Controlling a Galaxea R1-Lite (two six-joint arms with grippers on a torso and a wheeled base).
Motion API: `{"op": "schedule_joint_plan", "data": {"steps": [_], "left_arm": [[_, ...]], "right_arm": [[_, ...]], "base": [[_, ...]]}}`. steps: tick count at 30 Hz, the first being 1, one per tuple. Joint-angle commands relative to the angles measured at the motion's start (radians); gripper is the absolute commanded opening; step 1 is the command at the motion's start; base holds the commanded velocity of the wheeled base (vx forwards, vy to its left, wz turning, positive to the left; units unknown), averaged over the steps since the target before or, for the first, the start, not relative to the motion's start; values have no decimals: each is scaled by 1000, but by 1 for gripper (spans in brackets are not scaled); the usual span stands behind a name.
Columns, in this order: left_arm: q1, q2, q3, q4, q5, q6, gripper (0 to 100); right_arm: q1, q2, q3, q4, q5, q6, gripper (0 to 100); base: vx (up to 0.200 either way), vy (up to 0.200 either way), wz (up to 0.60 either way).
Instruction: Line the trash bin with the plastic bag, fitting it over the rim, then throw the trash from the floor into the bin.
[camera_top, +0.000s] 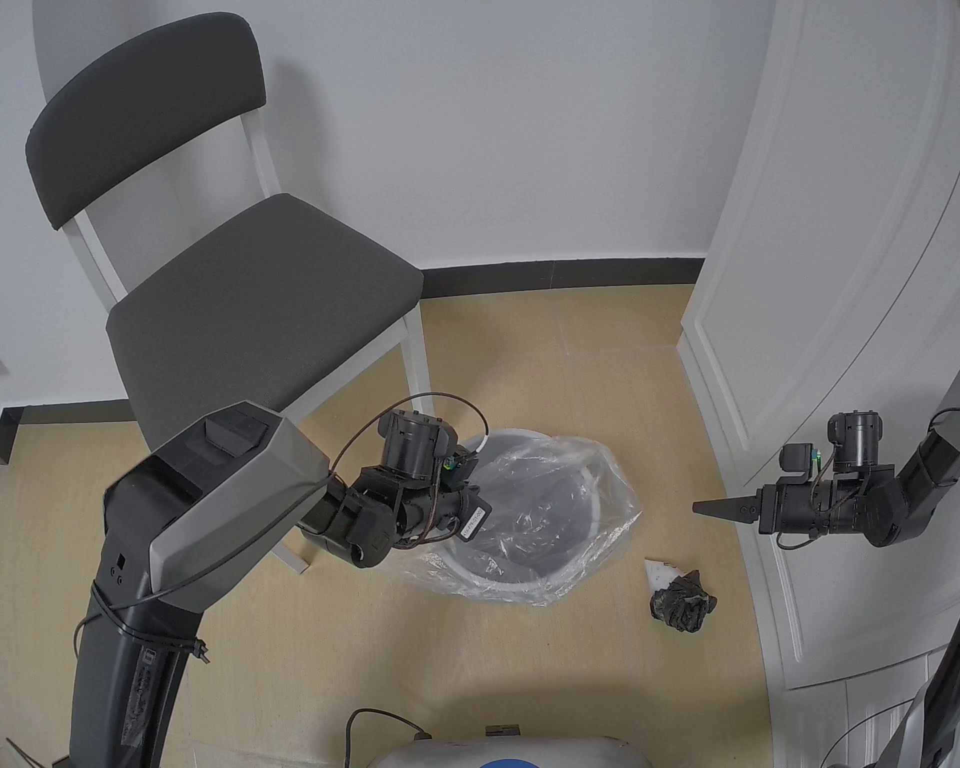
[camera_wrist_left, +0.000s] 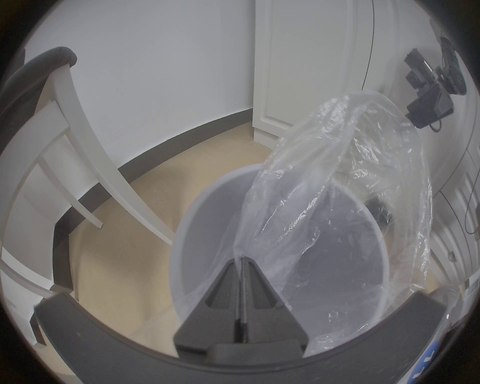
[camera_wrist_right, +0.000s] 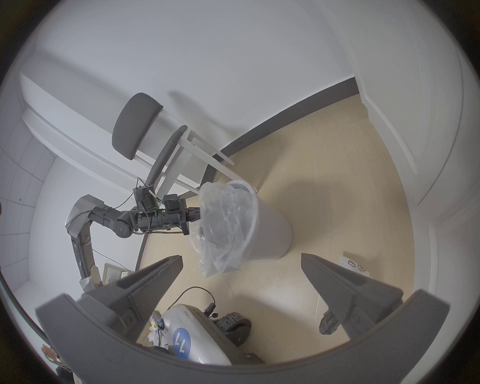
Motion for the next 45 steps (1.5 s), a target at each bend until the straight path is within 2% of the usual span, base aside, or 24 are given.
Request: {"op": "schedule_joint_plan", "data": {"steps": [1, 4, 5, 6, 7, 10, 23, 31, 35, 36, 41, 45], "left_arm": [[1, -17, -20, 2, 0, -1, 0], [1, -23, -50, 5, -1, -1, 0], [3, -23, -52, 5, -1, -1, 0], [4, -23, -73, 22, -4, -1, 0], [6, -23, -87, 39, -6, -1, 0], [7, -17, -131, 74, -11, -3, 0], [12, 100, -431, 207, -11, -3, 0], [17, 173, -551, 235, 0, -9, 0], [18, 183, -551, 256, -1, -9, 0], [18, 184, -551, 256, -1, -9, 100], [18, 181, -551, 246, -1, -14, 100], [15, 170, -551, 236, 0, -58, 100]], "right_arm": [[12, -4, -9, -2, -19, 5, 100], [61, -9, -14, -4, -112, 20, 100], [63, -10, -15, -4, -118, 20, 100], [89, -13, -28, -4, -186, 43, 100], [102, -13, -34, -4, -217, 56, 100], [124, -13, -38, -5, -264, 77, 100], [127, -10, -34, -27, -270, 75, 100], [127, -13, -35, -28, -270, 75, 100], [127, -10, -34, -28, -270, 75, 100], [127, -7, -35, -28, -270, 75, 100], [127, -4, -35, -28, -270, 74, 100], [127, -4, -34, -28, -270, 72, 100]], "base": [[0, 0, 0], [0, 0, 0], [0, 0, 0], [0, 0, 0], [0, 0, 0], [0, 0, 0], [0, 0, 0], [0, 0, 0], [0, 0, 0], [0, 0, 0], [0, 0, 0], [0, 0, 0]]}}
